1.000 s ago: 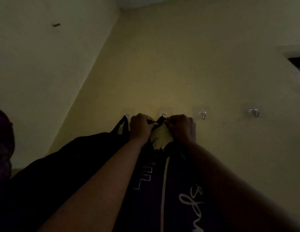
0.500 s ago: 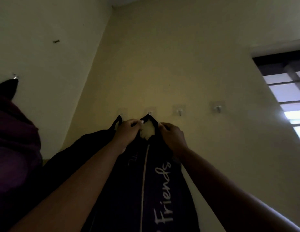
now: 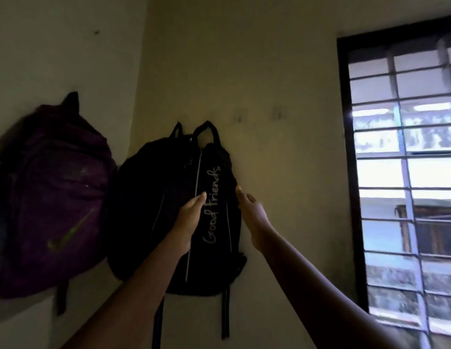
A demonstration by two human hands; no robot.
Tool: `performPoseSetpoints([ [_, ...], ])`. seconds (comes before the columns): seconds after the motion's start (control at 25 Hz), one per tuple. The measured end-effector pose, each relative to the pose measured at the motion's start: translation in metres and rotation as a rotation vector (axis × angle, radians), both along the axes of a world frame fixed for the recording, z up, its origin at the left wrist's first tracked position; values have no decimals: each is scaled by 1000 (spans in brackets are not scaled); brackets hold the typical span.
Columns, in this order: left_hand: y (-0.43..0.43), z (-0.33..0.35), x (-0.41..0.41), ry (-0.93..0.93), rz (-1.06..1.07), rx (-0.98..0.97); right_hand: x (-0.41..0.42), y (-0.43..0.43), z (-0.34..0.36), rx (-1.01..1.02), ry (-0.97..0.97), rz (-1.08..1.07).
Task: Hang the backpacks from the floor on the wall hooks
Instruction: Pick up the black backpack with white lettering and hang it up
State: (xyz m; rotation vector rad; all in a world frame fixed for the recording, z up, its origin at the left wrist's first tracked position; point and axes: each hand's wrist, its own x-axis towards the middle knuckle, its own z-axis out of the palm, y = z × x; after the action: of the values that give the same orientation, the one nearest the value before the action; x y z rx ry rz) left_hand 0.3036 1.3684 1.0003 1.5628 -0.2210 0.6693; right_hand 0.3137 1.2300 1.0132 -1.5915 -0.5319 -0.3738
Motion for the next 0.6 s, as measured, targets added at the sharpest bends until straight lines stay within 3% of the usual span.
performPoseSetpoints([
  [0.24,-24,-89,-97,161,40,-93,-112,-44,-82,63,193,36],
  [0.6,-66,-230,-256,417,-80,-75,-265,-80,-221,140,443,-40],
])
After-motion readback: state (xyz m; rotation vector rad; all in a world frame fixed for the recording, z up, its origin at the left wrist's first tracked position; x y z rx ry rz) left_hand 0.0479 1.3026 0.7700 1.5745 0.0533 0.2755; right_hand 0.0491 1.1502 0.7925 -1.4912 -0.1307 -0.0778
